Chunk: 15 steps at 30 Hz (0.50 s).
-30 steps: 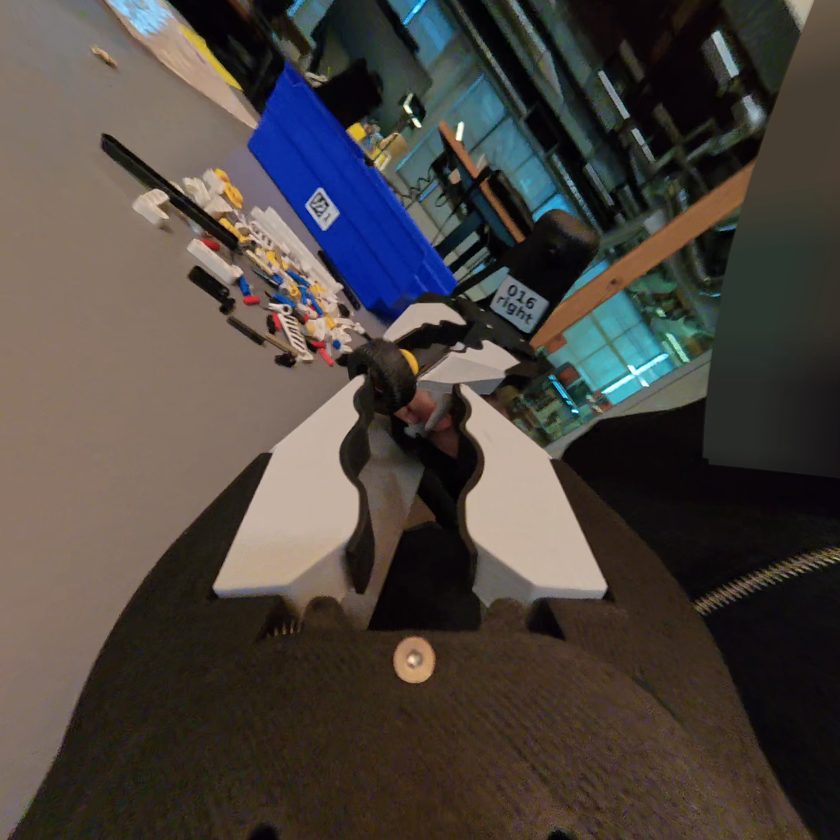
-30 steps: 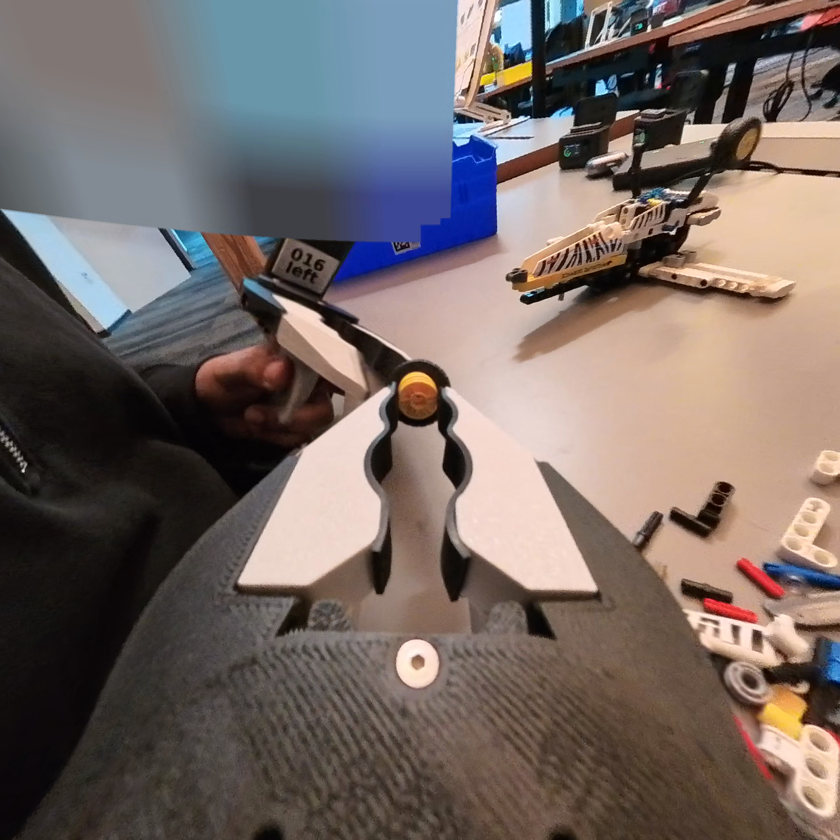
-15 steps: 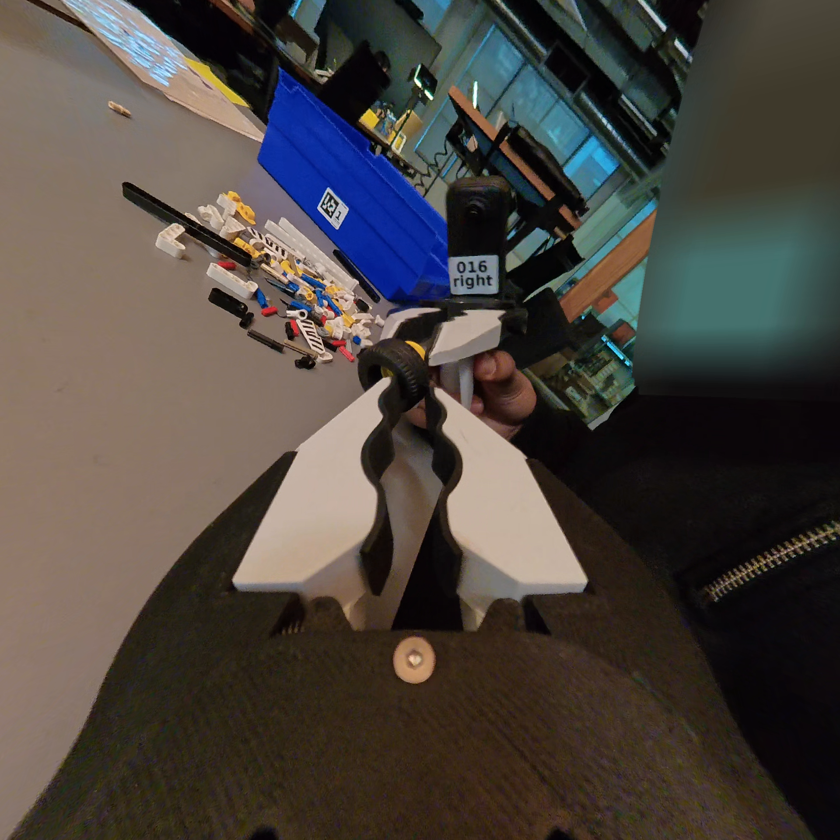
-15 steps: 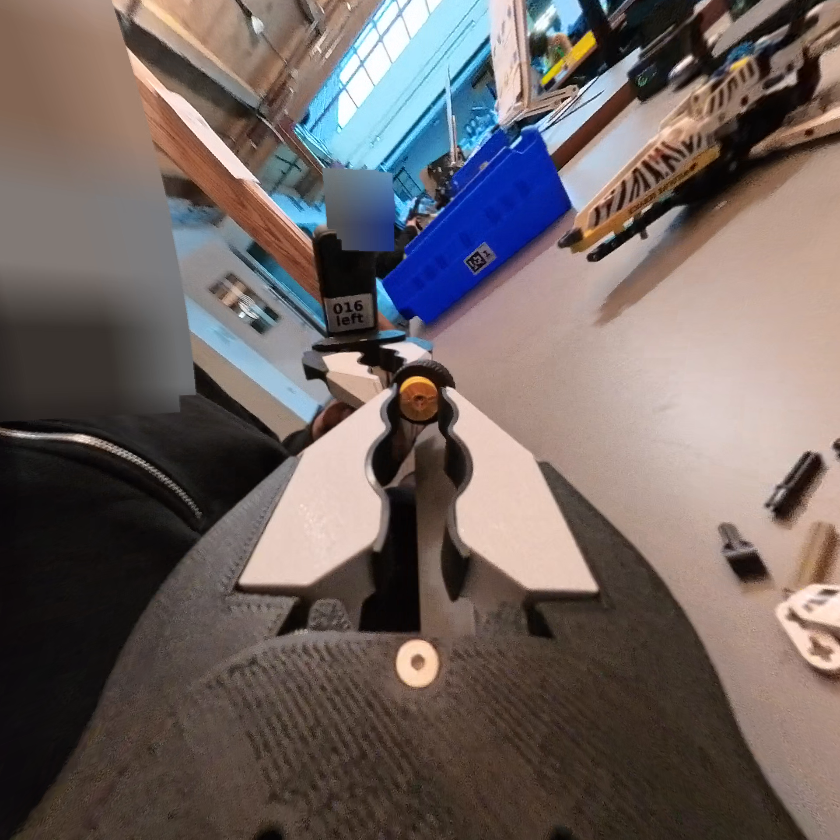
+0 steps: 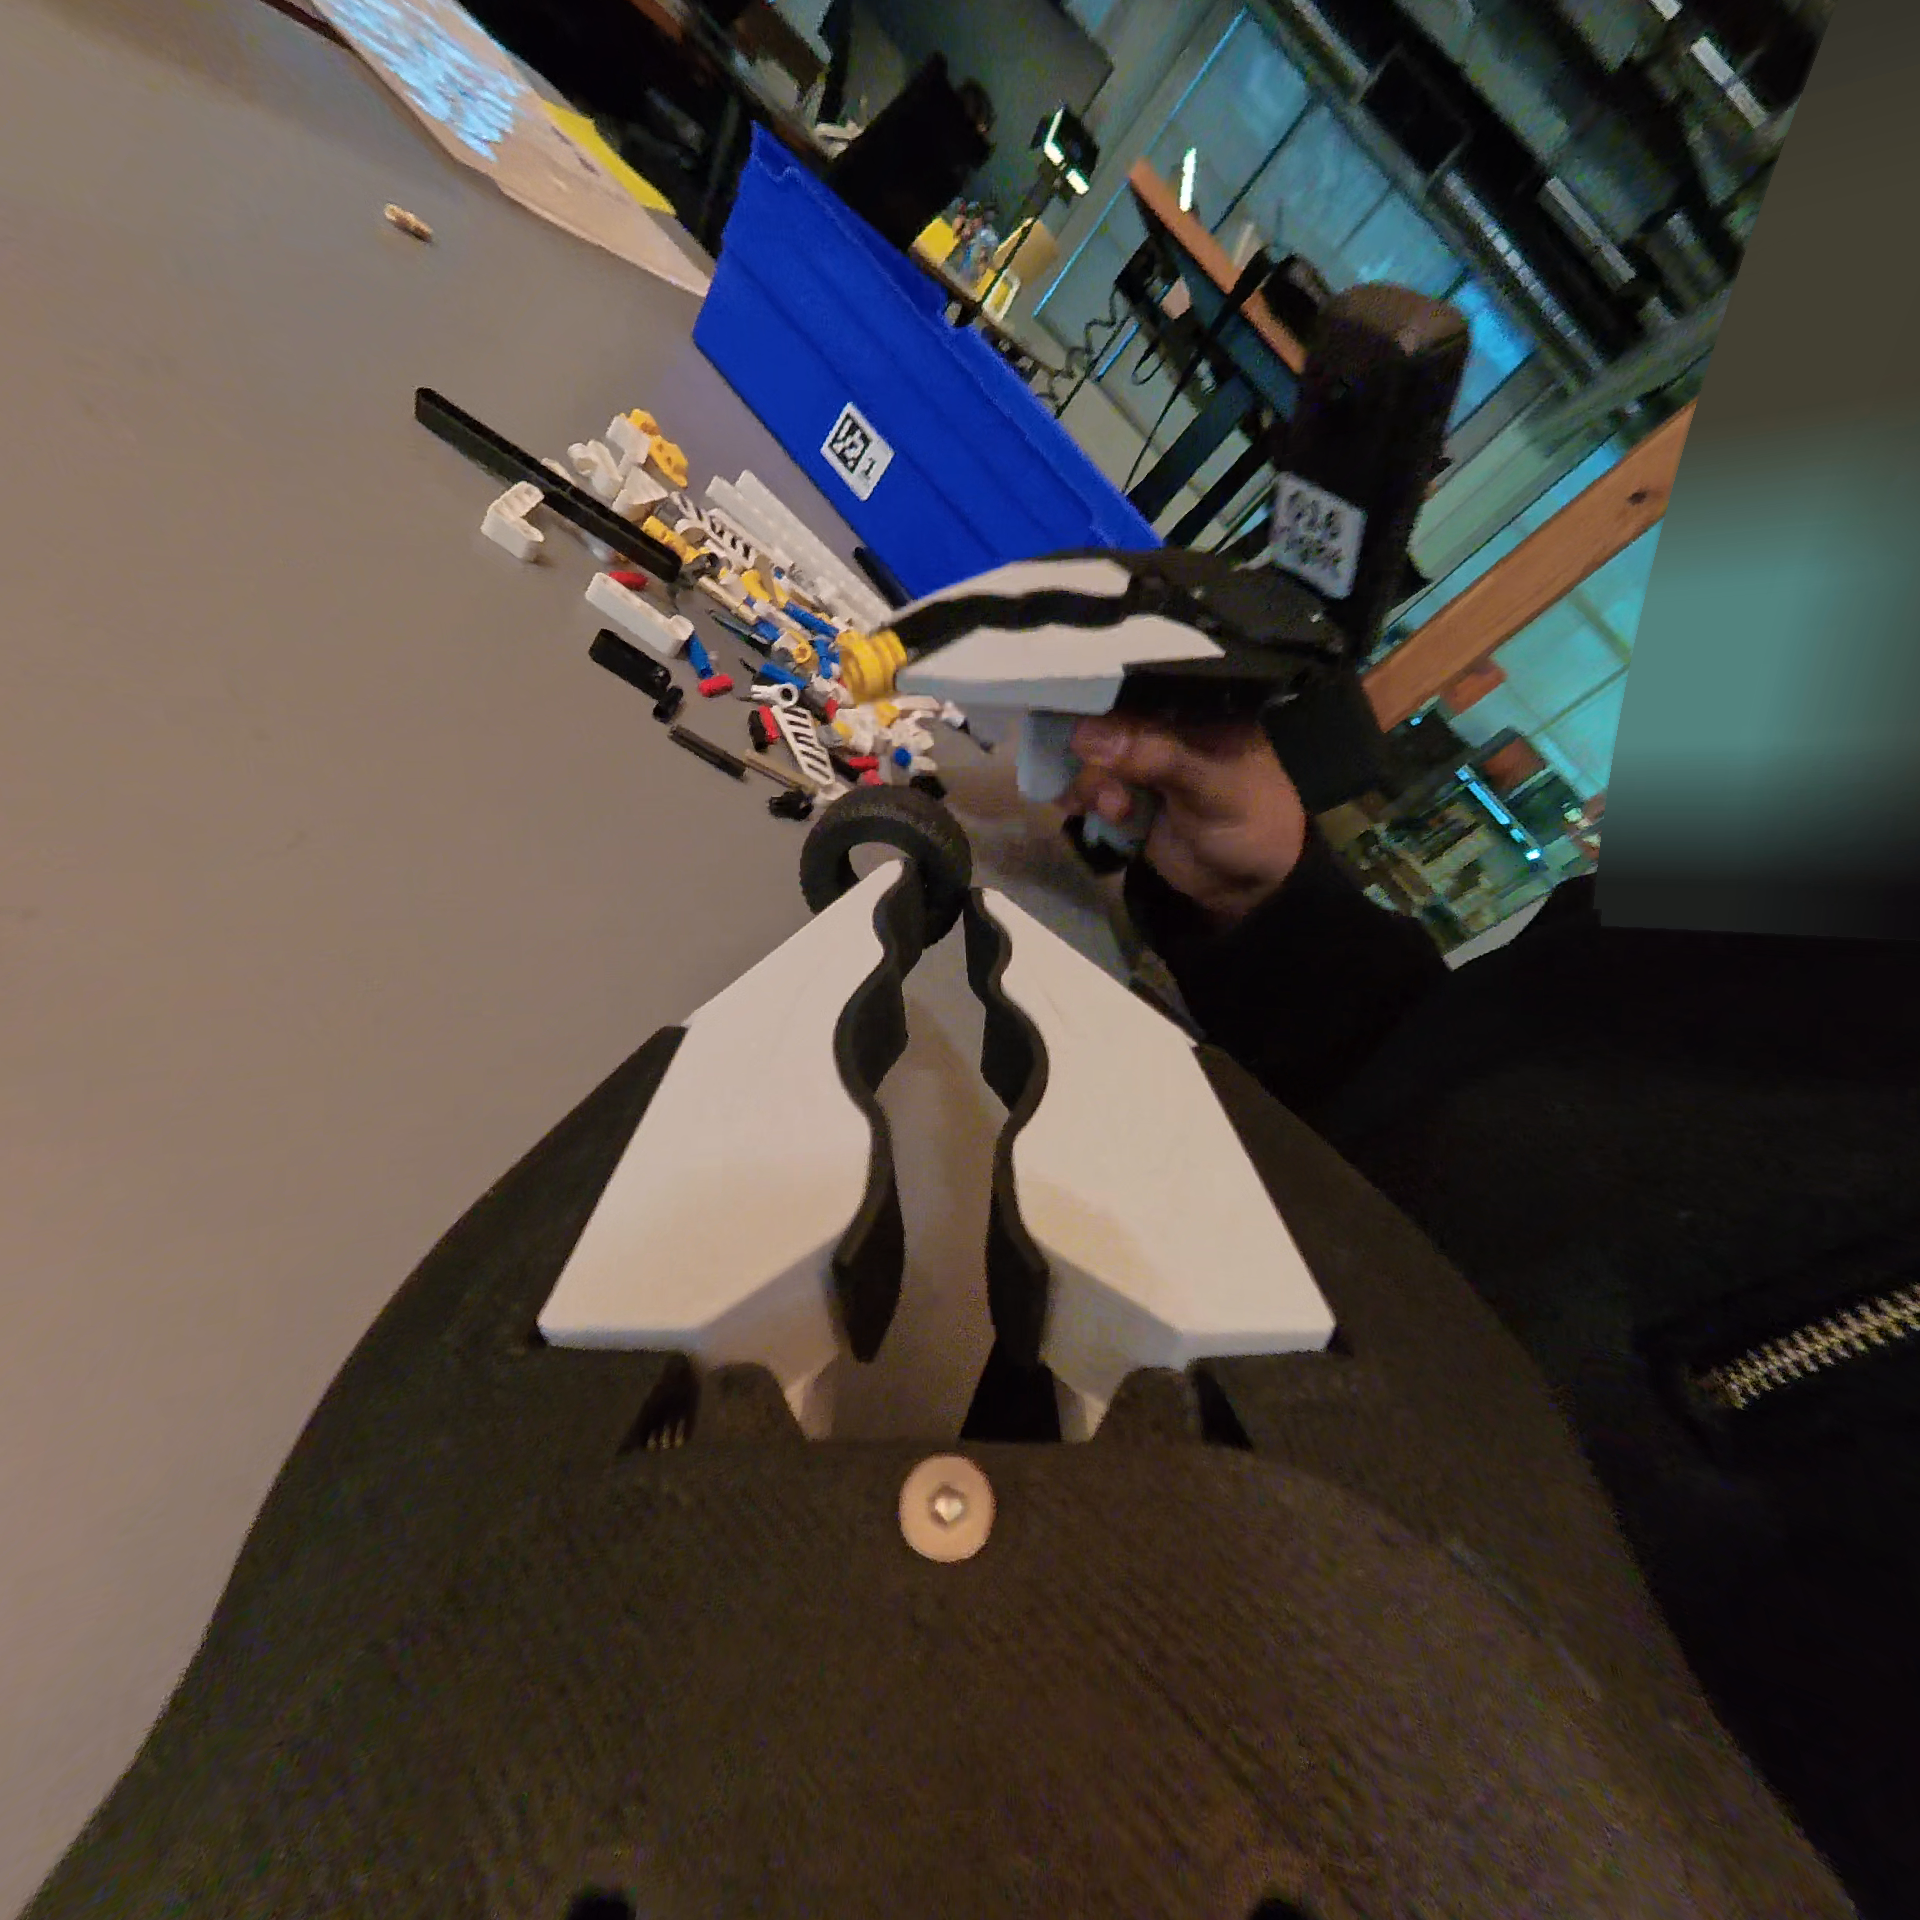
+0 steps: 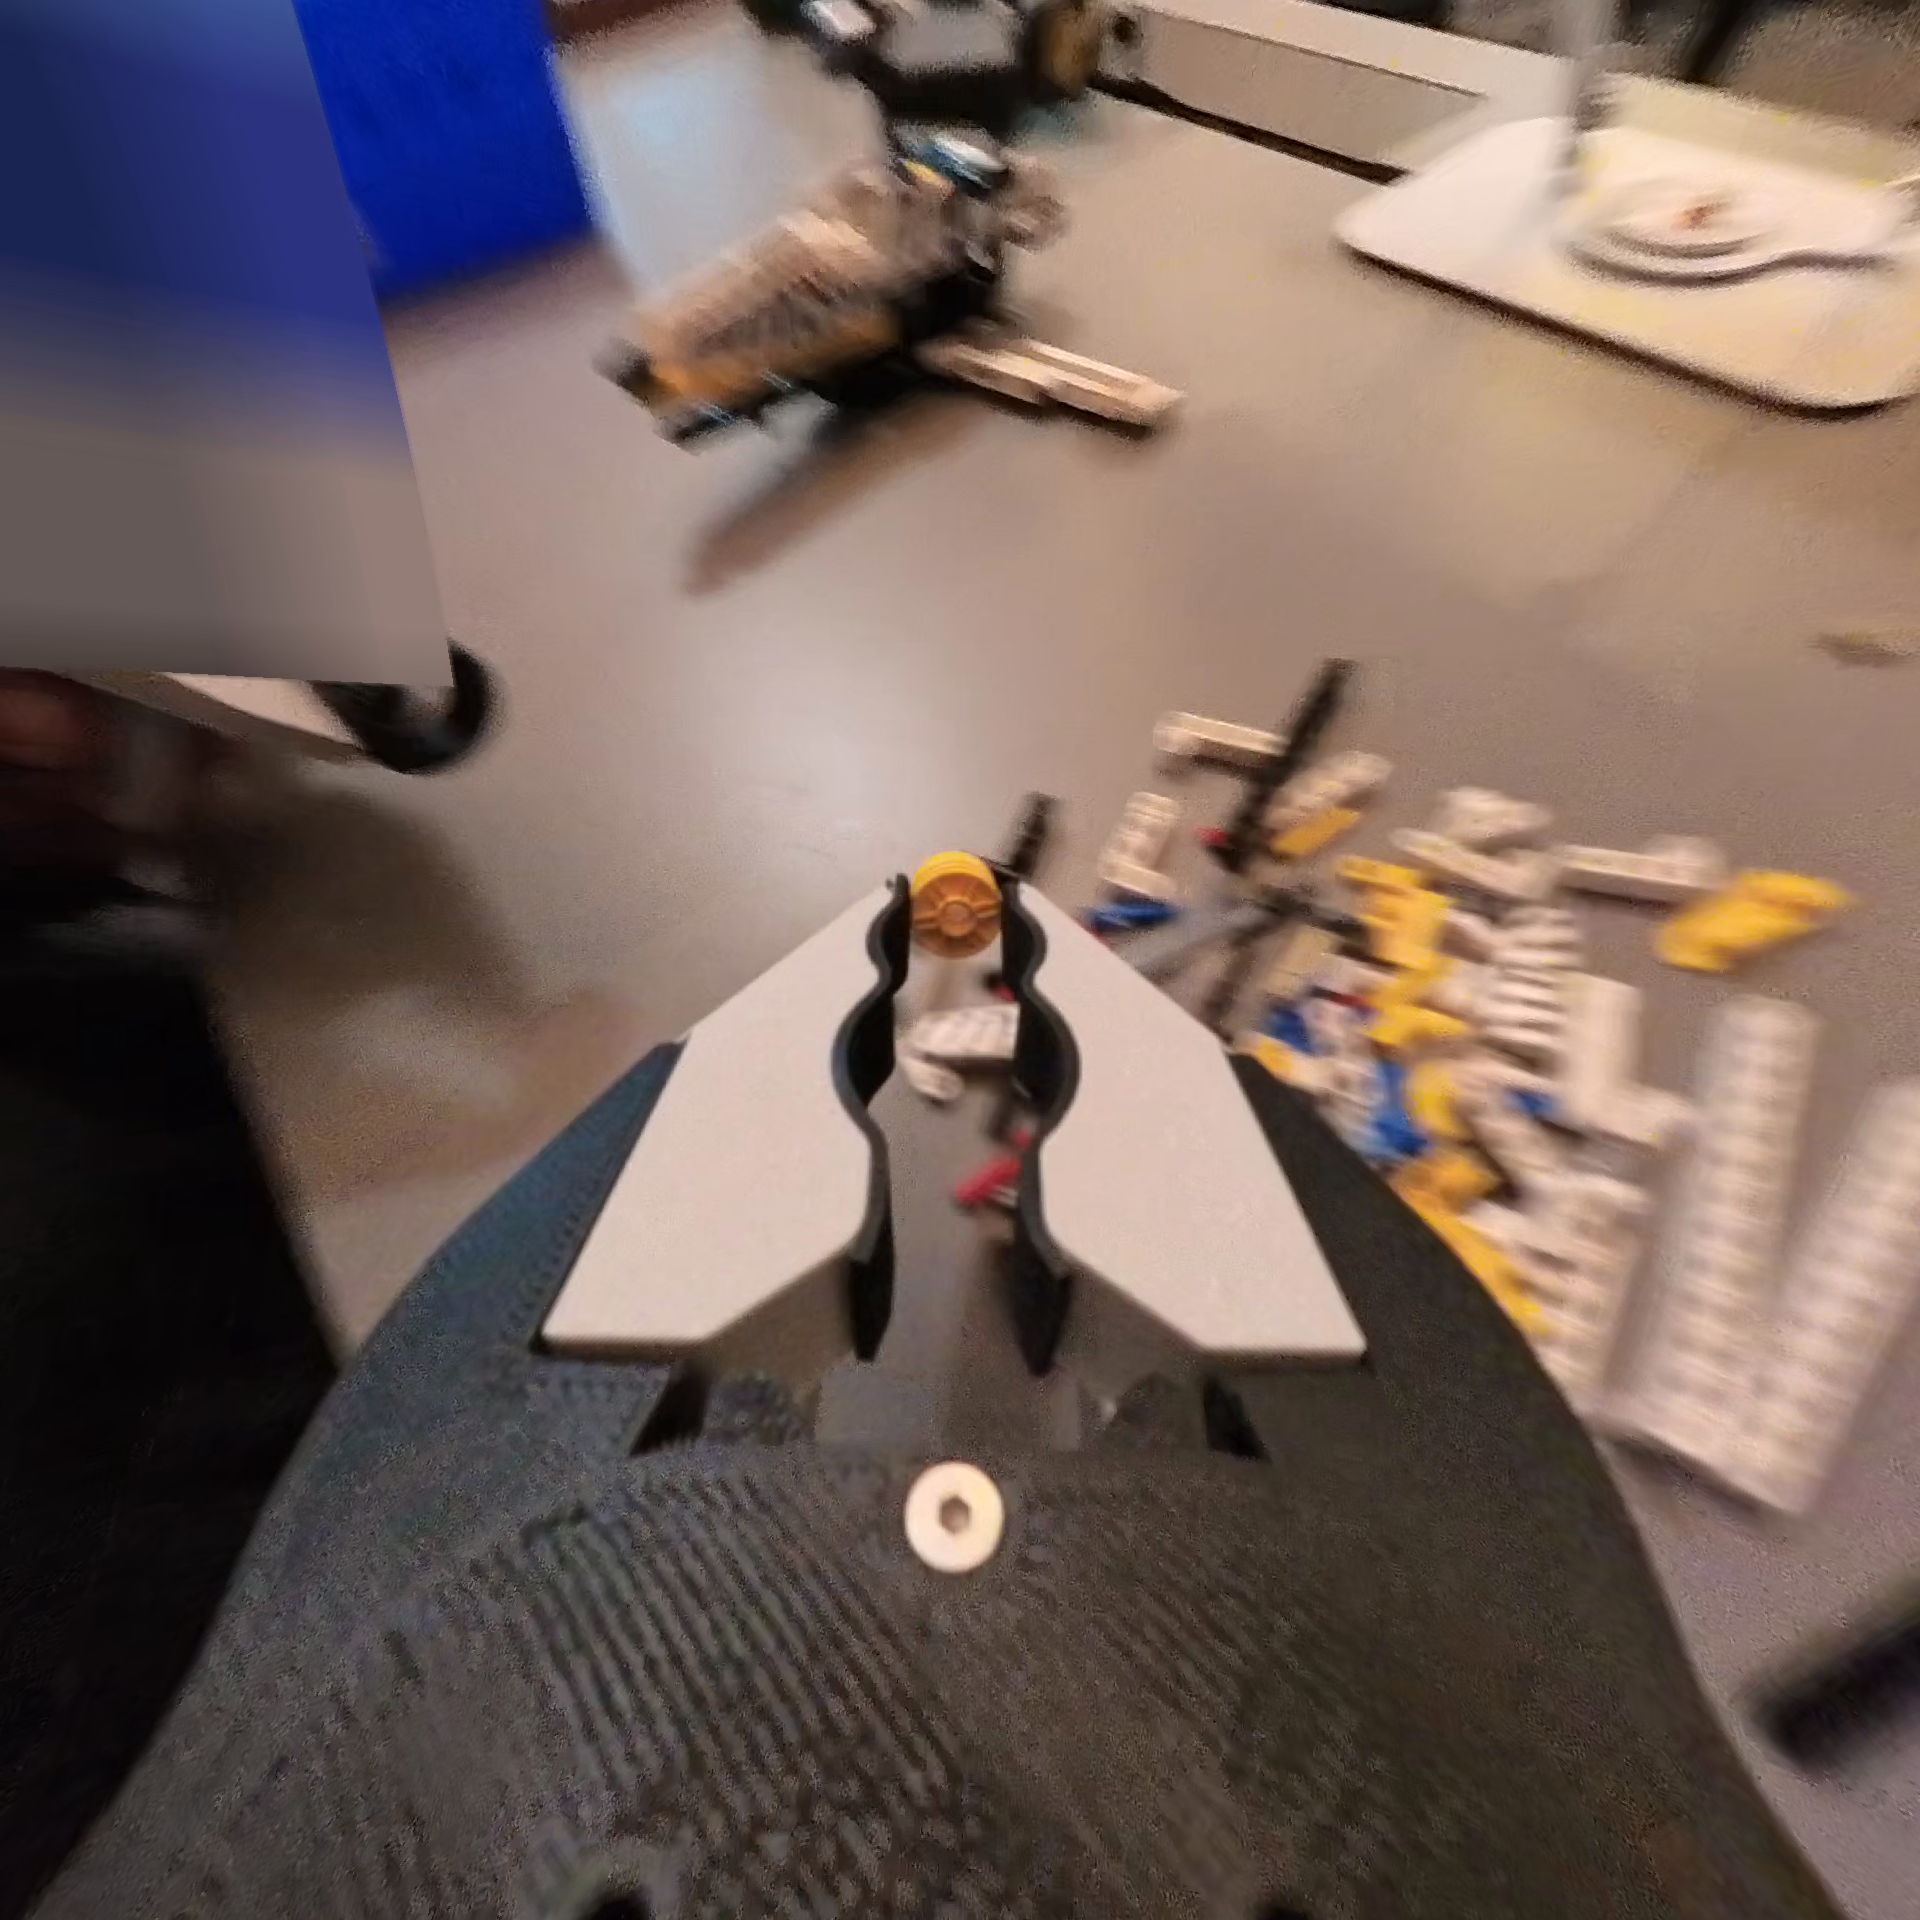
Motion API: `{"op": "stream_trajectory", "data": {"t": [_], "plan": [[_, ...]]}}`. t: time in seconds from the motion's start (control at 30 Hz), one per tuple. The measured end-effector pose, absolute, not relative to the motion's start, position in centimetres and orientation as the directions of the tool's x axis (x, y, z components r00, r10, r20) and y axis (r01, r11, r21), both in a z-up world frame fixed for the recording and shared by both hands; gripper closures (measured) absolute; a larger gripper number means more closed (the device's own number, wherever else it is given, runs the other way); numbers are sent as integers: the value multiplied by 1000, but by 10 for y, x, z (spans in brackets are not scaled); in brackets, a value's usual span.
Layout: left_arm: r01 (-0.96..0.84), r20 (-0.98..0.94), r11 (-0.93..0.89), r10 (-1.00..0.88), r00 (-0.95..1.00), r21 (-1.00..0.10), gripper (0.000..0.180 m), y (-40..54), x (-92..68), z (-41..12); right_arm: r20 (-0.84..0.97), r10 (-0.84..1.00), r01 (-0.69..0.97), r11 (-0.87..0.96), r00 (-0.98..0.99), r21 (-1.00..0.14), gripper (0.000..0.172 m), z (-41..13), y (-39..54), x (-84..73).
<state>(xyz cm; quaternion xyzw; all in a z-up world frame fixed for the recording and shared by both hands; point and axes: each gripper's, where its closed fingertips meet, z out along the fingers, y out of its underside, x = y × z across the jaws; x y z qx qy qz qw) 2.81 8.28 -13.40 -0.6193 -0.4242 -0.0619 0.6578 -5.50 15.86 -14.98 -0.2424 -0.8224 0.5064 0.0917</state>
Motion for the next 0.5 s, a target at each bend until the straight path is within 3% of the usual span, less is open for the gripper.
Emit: {"op": "stream_trajectory", "data": {"t": [0.1, 0.17, 0.5], "plan": [[598, 607, 192, 477, 636, -778, 177, 84, 24, -136, 155, 577, 242, 552, -802, -798, 157, -161, 193, -86], [599, 600, 169, 464, 652, -783, 177, 90, 22, -134, 225, 585, 238, 608, -779, -757, 157, -168, 204, -100], [609, 503, -75, 489, 712, -790, 176, 124, -14, -146, 268, 546, 169, 622, -793, -765, 157, -168, 188, -139]]}}
